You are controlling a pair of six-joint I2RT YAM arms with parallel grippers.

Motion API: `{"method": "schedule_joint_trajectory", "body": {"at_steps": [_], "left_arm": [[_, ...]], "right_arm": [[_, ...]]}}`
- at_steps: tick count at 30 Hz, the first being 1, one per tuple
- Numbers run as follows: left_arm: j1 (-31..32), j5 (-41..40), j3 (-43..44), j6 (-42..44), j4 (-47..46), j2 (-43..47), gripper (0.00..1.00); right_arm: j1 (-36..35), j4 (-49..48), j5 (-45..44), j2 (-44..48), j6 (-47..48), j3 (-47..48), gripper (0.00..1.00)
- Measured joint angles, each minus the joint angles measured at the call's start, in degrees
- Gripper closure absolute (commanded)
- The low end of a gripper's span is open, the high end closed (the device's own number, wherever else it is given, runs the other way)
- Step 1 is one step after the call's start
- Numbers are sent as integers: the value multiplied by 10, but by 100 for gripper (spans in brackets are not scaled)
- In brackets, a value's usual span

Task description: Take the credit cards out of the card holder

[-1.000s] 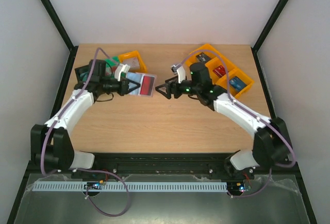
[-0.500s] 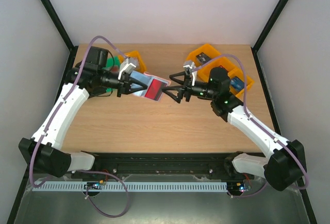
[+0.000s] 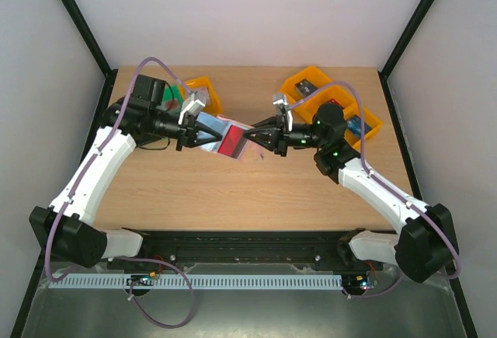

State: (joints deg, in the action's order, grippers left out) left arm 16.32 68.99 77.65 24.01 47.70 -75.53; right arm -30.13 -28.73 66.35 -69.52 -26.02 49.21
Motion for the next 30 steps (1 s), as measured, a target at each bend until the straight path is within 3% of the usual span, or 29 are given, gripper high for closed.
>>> {"method": "schedule_joint_trajectory", "body": {"at_steps": [1,4,5,7,8,10,12,18,21,26,30], "left_arm": [[0,0,0,0,0,0,98],[-3,0,0,-2,-2,0,95],[-5,0,-1,-3,-3,0,83],[-8,0,-5,-13,-9,1,49],[-11,0,-9,-21,-18,2,36],[-25,-9,-21,-55,-49,7,25],[-49,-43,-40,-106,-88,14,20],[-205,-185,-119,-266,-205,22,22],[-245,-242,-141,-309,-229,20,38],[-171,-308,-115,-289,-229,29,54],[-64,-275,-66,-226,-211,29,56]], "right_arm": [[0,-1,1,-3,-2,0,97],[-1,-3,3,-7,-2,0,98],[-2,-3,4,-7,-1,0,98],[-2,-2,3,-7,5,0,98],[-2,2,2,-7,13,0,98],[-3,20,-6,-7,28,0,98],[-3,53,-23,-7,47,1,98],[-3,189,-148,-26,96,49,98],[-3,263,-251,-46,111,88,98],[-3,336,-348,-65,125,115,98],[-8,349,-346,-71,126,115,98]]}}
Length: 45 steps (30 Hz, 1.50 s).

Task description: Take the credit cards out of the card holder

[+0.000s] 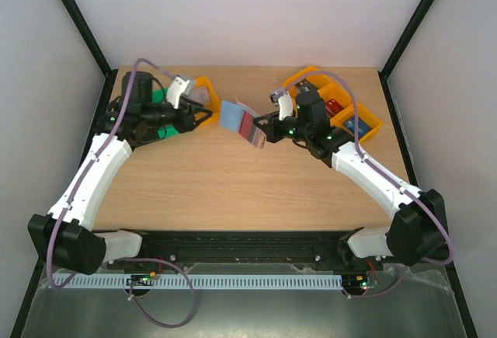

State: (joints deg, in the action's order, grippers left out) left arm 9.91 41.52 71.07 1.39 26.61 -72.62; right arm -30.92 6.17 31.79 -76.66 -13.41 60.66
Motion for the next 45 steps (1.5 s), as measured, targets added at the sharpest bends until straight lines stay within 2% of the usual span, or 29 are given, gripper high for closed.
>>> {"method": "schedule_joint_trajectory", "body": {"at_steps": [4,9,16,22,25,31,32,35,39,42,45], "left_arm": [[68,65,14,57,27,-2,54],[107,74,12,89,50,-29,53],[120,73,9,102,59,-45,53],[121,78,9,104,60,-44,55],[124,90,9,105,62,-44,63],[126,136,9,127,77,-44,94],[125,143,9,129,79,-44,98],[124,169,9,143,90,-44,98],[117,198,9,161,103,-44,98],[110,226,9,160,111,-44,98],[99,247,9,155,110,-43,98]], "right_arm": [[-2,-4,45,-2,0,0,98],[-5,-21,118,-2,6,-2,98],[-15,-58,211,13,19,-22,98],[-17,-82,243,21,25,-30,98],[-17,-96,254,21,22,-35,98],[-17,-136,265,24,-7,-49,98],[-17,-140,266,24,-11,-50,98],[-16,-147,272,24,-25,-53,98],[-16,-155,277,24,-34,-54,66],[-12,-178,276,24,-39,-57,55],[-10,-196,279,24,-46,-63,51]]}}
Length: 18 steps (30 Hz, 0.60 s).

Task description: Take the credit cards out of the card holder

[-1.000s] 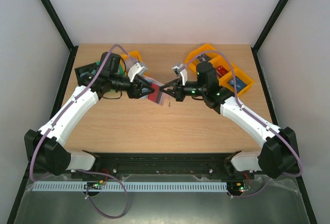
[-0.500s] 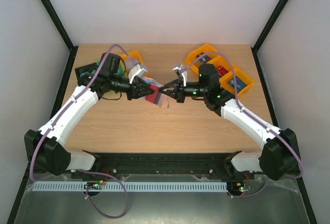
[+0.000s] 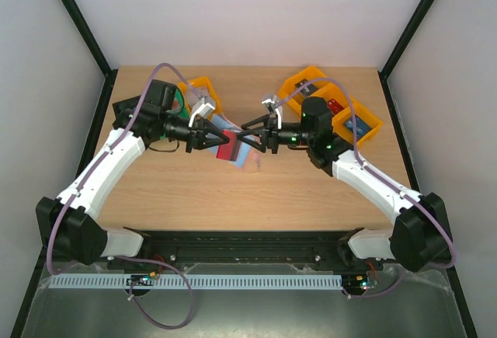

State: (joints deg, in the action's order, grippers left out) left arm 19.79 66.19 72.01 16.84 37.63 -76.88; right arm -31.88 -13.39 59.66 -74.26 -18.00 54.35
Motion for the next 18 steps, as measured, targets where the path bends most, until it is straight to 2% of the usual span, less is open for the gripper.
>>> {"method": "schedule_joint_trajectory", "body": {"at_steps": [7,11,14,15,18], "left_arm": [[-9,20,0,-7,-1,0,98],[-13,26,0,-10,-6,0,98],[-17,29,0,-15,-10,0,98],[-19,31,0,-17,-11,0,98],[-23,35,0,-22,-16,0,98]], "right_arm": [[0,-40,31,-19,-34,-10,40],[-3,-49,49,-22,-37,-15,40],[-4,-49,55,-24,-37,-17,46],[-5,-49,57,-24,-37,-17,51],[-7,-53,63,-28,-38,-17,76]]}}
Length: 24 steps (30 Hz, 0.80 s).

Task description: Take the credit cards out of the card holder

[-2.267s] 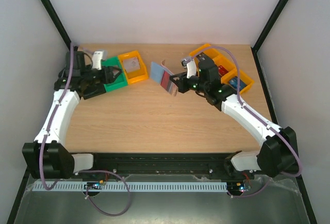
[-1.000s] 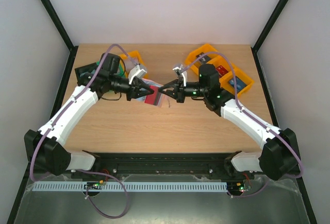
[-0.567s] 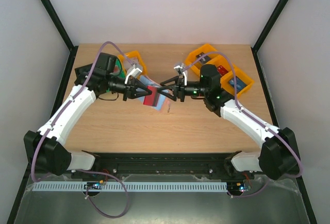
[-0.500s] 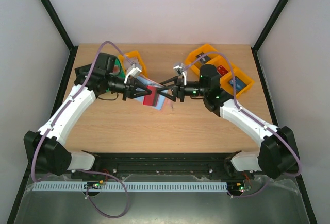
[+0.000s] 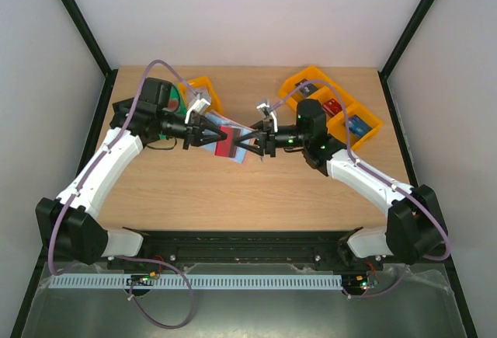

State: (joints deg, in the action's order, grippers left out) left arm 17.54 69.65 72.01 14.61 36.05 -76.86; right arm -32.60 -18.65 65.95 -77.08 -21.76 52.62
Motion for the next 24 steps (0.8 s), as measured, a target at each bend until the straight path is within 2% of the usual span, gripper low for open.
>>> {"method": "schedule_joint_trajectory", "body": {"at_steps": [2,3,6,7,9,11,19,24], "left_arm": [[-1,1,0,-3,-3,0,98],[-2,2,0,-3,-5,0,98],[-2,0,0,-6,-6,0,98],[-3,1,-1,-7,-6,1,94],[-3,2,-1,-7,-7,2,76],[-5,6,-4,-6,-9,3,70],[-34,15,-28,4,-9,26,71],[-37,5,-36,18,-5,32,79]], "right_arm": [[-1,-4,4,-3,-1,0,94],[-1,-6,7,-5,-3,-1,98],[-2,-14,16,-5,-6,-1,98],[-2,-16,17,-5,-5,-1,99],[-2,-16,19,-5,-4,-1,99],[-2,-15,22,-5,1,-1,98],[0,23,41,-5,34,9,98],[0,45,51,-5,54,23,98]]}}
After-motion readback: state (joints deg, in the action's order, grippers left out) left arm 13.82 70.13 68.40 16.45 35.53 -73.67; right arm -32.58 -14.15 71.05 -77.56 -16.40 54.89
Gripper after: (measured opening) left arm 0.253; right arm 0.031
